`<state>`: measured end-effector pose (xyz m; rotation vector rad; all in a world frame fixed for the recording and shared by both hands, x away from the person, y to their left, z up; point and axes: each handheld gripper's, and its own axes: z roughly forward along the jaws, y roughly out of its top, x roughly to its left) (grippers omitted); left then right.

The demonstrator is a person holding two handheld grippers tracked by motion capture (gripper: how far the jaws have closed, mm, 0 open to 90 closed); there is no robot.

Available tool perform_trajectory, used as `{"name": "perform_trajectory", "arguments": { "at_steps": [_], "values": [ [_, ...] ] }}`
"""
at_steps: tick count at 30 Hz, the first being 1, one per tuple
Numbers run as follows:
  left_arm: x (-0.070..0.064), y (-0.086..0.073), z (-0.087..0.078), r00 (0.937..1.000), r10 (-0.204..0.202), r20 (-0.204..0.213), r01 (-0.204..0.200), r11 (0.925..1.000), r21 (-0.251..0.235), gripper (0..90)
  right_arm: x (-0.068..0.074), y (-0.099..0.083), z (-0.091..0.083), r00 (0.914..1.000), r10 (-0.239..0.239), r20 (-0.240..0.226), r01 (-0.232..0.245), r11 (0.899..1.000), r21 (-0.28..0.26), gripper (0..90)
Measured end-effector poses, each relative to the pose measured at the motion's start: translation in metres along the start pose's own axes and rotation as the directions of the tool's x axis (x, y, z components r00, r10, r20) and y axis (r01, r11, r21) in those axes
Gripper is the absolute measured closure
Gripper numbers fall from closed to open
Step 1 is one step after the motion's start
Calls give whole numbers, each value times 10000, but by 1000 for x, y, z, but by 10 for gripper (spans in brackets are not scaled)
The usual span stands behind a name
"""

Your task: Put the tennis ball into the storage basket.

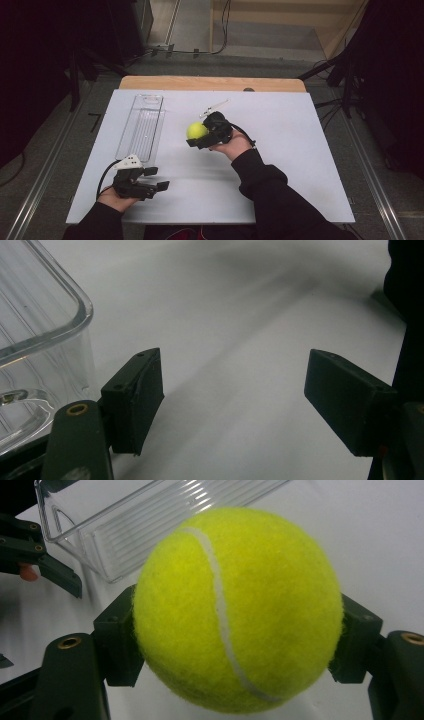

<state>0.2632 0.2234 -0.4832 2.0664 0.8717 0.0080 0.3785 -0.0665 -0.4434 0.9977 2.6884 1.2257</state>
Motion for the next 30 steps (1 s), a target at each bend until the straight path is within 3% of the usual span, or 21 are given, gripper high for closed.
{"name": "perform_trajectory", "arguments": {
  "at_steps": [30],
  "values": [
    [1,0,-1,10000,10,2,-10,10000,0,240,9,41,18,9998,-114,-176,115,9999,59,235]
  ]
}}
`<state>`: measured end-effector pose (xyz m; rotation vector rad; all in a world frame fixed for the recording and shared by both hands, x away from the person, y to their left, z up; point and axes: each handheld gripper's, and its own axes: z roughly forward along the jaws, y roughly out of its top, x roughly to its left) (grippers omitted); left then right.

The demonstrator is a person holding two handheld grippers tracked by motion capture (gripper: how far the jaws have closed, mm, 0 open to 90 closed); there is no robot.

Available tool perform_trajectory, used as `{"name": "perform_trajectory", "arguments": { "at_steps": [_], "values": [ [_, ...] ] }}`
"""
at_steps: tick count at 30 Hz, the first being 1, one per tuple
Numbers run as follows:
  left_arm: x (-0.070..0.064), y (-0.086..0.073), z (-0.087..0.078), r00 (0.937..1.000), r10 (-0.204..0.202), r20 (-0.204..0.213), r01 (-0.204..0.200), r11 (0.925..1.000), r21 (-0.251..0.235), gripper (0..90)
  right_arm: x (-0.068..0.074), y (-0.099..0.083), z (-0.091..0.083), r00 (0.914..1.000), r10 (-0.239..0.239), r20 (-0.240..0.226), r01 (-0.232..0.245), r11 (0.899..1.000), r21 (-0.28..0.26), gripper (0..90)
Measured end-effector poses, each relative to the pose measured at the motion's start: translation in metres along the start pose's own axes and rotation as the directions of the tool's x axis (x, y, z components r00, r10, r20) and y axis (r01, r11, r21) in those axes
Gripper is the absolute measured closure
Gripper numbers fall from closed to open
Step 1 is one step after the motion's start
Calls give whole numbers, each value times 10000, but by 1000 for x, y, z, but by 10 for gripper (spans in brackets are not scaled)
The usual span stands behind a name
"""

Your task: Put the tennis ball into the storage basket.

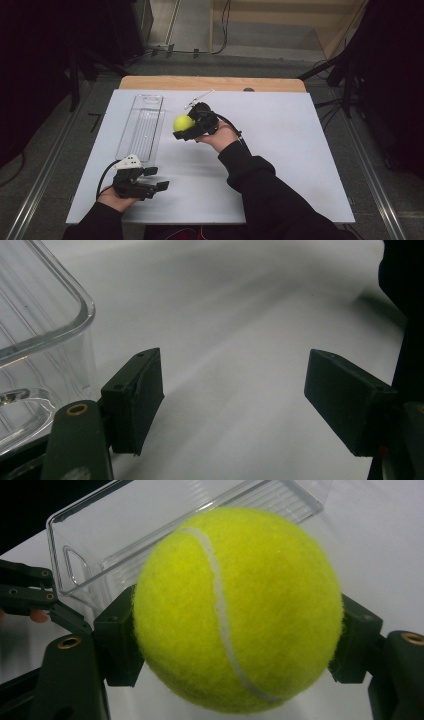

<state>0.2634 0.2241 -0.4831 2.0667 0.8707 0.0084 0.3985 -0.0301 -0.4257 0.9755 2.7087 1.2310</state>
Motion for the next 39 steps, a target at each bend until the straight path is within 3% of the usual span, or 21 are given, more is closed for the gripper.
{"name": "perform_trajectory", "arguments": {
  "at_steps": [34,39],
  "values": [
    [0,0,0,10000,22,0,-22,10000,43,240,16,44,24,9999,-114,-36,114,9999,-122,235],
    [0,0,0,10000,5,14,-5,10000,9,240,19,51,30,9994,-331,45,331,9994,-57,235]
  ]
}}
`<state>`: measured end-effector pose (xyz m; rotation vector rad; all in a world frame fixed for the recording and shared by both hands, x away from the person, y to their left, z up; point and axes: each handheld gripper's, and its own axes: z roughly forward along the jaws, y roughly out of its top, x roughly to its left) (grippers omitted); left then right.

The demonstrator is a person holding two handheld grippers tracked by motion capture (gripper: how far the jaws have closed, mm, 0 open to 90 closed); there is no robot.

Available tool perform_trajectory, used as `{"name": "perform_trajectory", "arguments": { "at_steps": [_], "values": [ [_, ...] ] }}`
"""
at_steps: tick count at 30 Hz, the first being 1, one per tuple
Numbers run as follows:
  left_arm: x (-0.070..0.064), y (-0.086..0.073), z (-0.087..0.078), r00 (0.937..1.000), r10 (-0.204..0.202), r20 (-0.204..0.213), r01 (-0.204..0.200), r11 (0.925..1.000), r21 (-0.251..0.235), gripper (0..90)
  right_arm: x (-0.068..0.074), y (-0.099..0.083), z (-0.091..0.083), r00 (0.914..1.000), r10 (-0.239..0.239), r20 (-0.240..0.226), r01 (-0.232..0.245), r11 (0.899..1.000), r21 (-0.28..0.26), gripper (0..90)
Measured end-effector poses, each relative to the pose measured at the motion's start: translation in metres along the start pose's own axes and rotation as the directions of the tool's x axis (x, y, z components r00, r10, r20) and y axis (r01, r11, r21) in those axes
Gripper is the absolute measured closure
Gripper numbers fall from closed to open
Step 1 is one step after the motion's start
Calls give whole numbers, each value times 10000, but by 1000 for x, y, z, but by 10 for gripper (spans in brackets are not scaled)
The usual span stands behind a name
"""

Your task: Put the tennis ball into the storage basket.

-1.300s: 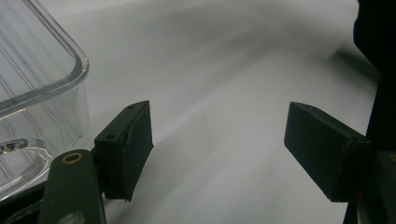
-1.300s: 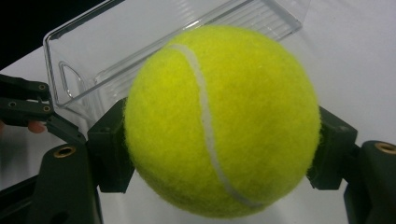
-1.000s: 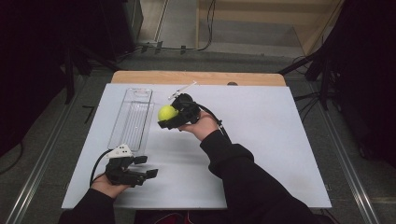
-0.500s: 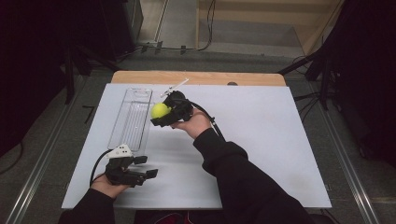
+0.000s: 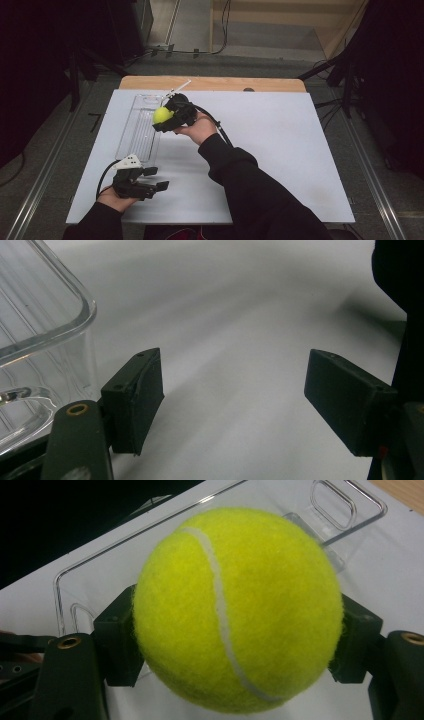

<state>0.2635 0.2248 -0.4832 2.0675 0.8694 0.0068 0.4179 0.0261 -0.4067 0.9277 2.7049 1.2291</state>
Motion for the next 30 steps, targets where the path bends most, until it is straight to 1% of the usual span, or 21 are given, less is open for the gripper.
{"name": "perform_trajectory", "arguments": {
  "at_steps": [4,6,11,23,26,30],
  "values": [
    [0,0,0,10000,6,4,-6,10000,4,240,3,6,4,9999,-100,50,99,9999,59,235],
    [0,0,0,10000,12,7,-12,10000,3,240,5,8,6,10000,-80,10,80,9999,63,235],
    [0,0,0,10000,20,5,-20,10000,-8,240,9,15,12,9998,-201,-4,201,9998,64,234],
    [0,0,0,10000,32,5,-32,10000,-24,240,18,29,27,9995,-147,-270,148,9999,38,234],
    [0,0,0,10000,50,17,-50,10000,-25,240,20,32,33,9995,-95,-305,96,9999,58,234],
    [0,0,0,10000,42,28,-42,10000,-39,240,23,37,39,9994,-145,-321,148,9998,120,234]
  ]
}}
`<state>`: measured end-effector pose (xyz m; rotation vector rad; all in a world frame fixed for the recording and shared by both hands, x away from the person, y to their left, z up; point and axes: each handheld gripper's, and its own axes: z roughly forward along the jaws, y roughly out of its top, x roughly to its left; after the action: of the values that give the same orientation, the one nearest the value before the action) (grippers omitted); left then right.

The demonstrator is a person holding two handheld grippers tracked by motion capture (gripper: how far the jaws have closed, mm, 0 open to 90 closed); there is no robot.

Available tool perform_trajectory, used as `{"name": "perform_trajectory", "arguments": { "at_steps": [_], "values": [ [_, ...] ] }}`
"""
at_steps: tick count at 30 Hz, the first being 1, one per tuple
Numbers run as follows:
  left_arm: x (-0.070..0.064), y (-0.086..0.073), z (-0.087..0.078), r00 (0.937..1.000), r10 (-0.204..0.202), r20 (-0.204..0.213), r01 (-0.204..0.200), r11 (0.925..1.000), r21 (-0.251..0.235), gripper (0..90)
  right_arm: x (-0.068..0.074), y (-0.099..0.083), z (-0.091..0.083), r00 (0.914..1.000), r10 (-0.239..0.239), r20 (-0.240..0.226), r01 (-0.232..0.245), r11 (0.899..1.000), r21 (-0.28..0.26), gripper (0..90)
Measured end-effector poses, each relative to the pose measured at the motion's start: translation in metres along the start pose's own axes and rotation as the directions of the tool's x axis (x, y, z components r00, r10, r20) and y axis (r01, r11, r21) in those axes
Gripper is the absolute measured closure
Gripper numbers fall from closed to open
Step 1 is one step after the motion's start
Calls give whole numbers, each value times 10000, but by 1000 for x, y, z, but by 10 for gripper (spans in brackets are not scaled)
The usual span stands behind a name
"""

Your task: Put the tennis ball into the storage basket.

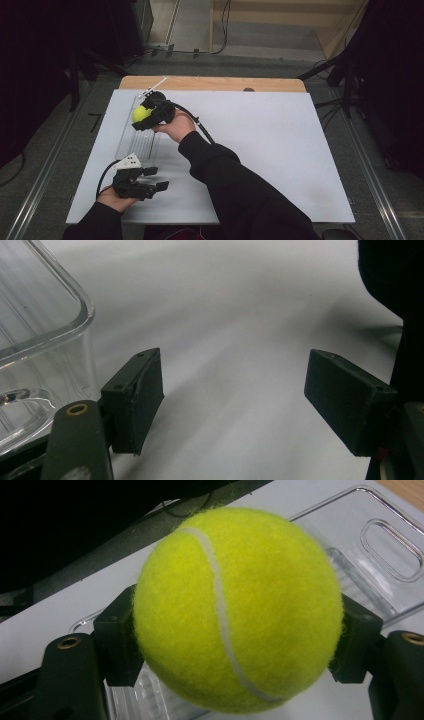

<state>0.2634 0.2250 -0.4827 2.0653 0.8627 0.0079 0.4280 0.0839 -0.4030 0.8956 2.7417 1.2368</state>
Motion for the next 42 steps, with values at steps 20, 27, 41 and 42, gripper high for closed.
{"name": "perform_trajectory", "arguments": {
  "at_steps": [20,27,41,42],
  "values": [
    [0,0,-1,10000,36,54,-36,10000,0,240,4,7,27,9995,220,-231,-218,9997,105,232],
    [0,0,0,10000,41,47,-41,10000,11,240,0,6,32,9992,360,-193,-358,9993,140,230],
    [0,0,-1,10000,13,66,-13,10000,-4,240,-2,-5,48,9995,305,11,-305,9970,708,230],
    [0,0,-1,10000,6,65,-6,10000,-9,240,-2,-5,48,9995,301,40,-303,9968,734,230]
  ]
}}
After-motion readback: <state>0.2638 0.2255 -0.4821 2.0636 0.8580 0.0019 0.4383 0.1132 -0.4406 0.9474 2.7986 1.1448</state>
